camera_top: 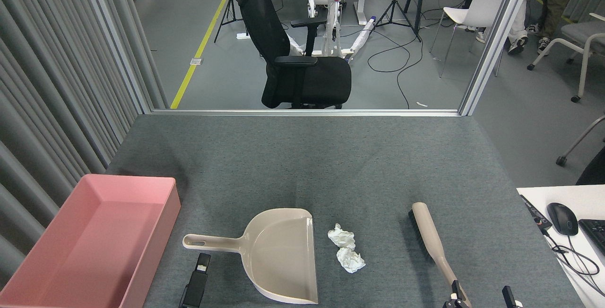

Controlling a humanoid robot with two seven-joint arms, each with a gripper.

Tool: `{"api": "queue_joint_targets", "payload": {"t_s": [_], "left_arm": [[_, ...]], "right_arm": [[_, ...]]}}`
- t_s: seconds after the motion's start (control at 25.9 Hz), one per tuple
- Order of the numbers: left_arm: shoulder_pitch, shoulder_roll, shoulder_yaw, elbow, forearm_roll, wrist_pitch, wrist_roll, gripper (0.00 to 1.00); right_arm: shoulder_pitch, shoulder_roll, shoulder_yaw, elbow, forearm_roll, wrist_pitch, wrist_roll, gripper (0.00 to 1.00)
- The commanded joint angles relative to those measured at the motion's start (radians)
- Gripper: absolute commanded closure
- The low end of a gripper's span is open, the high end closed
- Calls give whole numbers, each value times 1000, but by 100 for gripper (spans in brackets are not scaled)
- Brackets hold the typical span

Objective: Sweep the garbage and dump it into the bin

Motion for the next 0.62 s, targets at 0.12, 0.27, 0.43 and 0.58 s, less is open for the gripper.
{"api": "queue_joint_targets", "payload": {"t_s": [0.12, 0.27, 0.43, 0.58], "left_arm": [[-40, 1, 3, 34, 0, -3, 0, 0], [-52, 1, 4, 37, 0, -1, 0, 0], [-59, 1, 4, 43, 0, -1, 0, 0], [-71, 0, 6, 74, 0, -3, 0, 0]], "right_arm": [[-7, 28, 12, 21, 6, 0, -3, 2], [-11, 37, 32, 24, 6, 1, -3, 2], [-31, 46, 32, 44, 9, 1, -3, 2], [-39, 48, 38, 61, 12, 1, -5, 2]]}}
